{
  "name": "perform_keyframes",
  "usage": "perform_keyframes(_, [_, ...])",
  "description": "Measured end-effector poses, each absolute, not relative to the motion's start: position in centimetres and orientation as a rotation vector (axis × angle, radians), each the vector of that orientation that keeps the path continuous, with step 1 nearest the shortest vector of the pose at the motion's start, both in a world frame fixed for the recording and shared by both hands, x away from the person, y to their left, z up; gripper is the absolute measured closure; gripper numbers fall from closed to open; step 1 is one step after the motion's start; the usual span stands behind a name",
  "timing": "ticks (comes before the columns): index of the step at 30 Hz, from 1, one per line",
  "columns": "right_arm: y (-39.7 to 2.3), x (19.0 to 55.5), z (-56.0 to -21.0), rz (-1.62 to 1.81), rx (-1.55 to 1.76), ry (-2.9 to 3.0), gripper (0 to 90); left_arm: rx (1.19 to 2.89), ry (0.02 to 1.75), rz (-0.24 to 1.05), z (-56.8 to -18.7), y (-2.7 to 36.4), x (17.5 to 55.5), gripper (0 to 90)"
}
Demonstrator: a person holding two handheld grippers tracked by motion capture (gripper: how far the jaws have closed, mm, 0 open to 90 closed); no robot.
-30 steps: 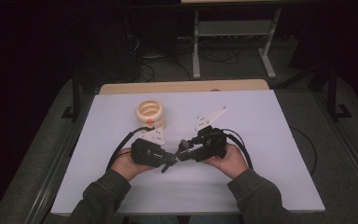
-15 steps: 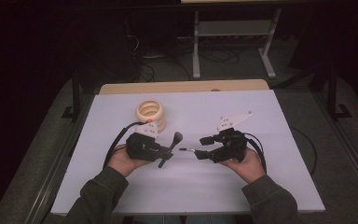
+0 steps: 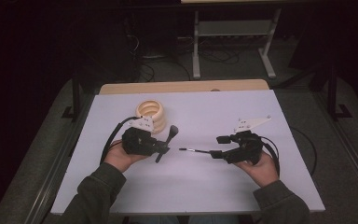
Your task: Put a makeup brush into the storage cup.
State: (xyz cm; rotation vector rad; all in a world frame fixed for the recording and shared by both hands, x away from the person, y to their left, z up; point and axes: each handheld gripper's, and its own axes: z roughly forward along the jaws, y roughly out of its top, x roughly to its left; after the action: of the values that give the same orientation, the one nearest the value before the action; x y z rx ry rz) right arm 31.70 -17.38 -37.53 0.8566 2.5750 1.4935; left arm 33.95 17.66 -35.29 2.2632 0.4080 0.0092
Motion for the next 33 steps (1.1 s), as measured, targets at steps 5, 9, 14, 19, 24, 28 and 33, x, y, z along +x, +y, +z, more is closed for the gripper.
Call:
perform_keyframes(5, [-19.1, 31.3, -38.3, 1.469, 0.915, 2.556, 30.9, 2.261, 0.425, 0.020, -35.0, 18.2, 34.4, 79.0])
perform_keyframes(9, [-20.0, 31.0, -38.9, 1.451, 0.951, 2.547, 29.8, 2.254, 0.447, 0.036, -34.4, 18.7, 34.9, 79.0])
perform_keyframes(14, [-21.0, 30.7, -39.4, 1.423, 0.985, 2.502, 26.7, 2.250, 0.463, 0.053, -33.7, 19.3, 35.6, 79.0])
perform_keyframes(19, [-21.6, 30.6, -39.4, 1.413, 1.005, 2.471, 25.5, 2.248, 0.482, 0.065, -33.3, 19.8, 36.1, 79.0])
perform_keyframes(24, [-21.8, 30.6, -39.6, 1.401, 1.022, 2.468, 24.6, 2.245, 0.500, 0.093, -32.3, 20.6, 36.6, 79.0])
perform_keyframes(28, [-21.8, 30.6, -39.7, 1.389, 1.022, 2.463, 23.6, 2.242, 0.507, 0.108, -31.1, 21.1, 37.0, 79.0])
perform_keyframes(33, [-22.0, 30.4, -40.0, 1.378, 1.035, 2.462, 23.4, 2.222, 0.525, 0.137, -29.3, 21.9, 37.7, 79.0])
